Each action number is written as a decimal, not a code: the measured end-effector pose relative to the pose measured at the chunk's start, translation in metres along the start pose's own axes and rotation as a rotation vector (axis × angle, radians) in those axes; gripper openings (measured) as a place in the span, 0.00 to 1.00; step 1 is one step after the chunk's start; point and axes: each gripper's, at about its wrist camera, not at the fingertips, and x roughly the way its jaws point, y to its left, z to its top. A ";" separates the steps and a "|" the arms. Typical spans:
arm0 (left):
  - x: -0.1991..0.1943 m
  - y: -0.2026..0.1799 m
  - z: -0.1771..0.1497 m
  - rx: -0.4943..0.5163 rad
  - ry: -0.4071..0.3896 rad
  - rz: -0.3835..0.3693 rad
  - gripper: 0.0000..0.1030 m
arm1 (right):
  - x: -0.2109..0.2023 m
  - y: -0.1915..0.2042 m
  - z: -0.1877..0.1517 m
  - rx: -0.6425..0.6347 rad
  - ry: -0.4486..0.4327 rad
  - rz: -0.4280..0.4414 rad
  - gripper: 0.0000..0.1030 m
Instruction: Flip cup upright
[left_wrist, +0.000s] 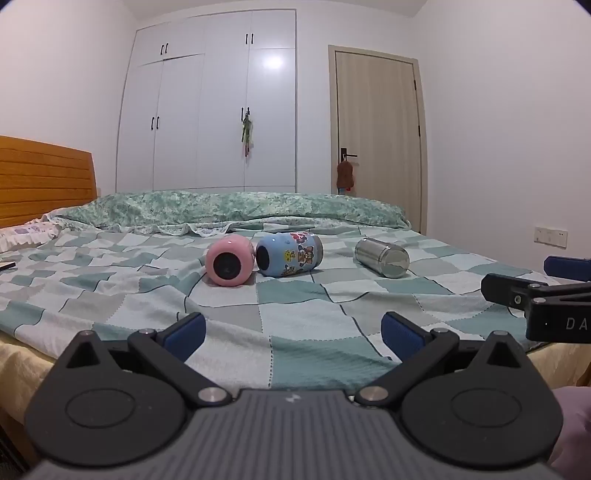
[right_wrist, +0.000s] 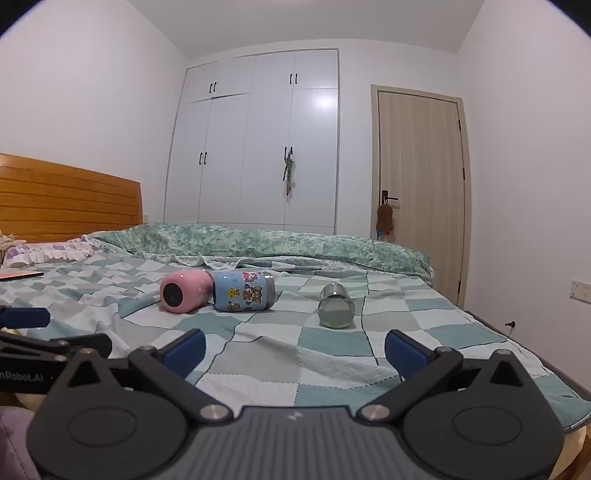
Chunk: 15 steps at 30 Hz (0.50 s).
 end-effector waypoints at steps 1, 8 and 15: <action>0.000 0.000 0.000 0.000 -0.001 0.000 1.00 | 0.000 0.000 0.000 -0.002 0.001 0.000 1.00; 0.001 0.003 0.001 -0.005 -0.006 0.000 1.00 | -0.001 0.000 0.000 -0.005 -0.005 -0.001 1.00; 0.000 0.000 0.000 0.002 -0.006 0.000 1.00 | 0.000 0.001 0.000 -0.006 -0.005 -0.001 1.00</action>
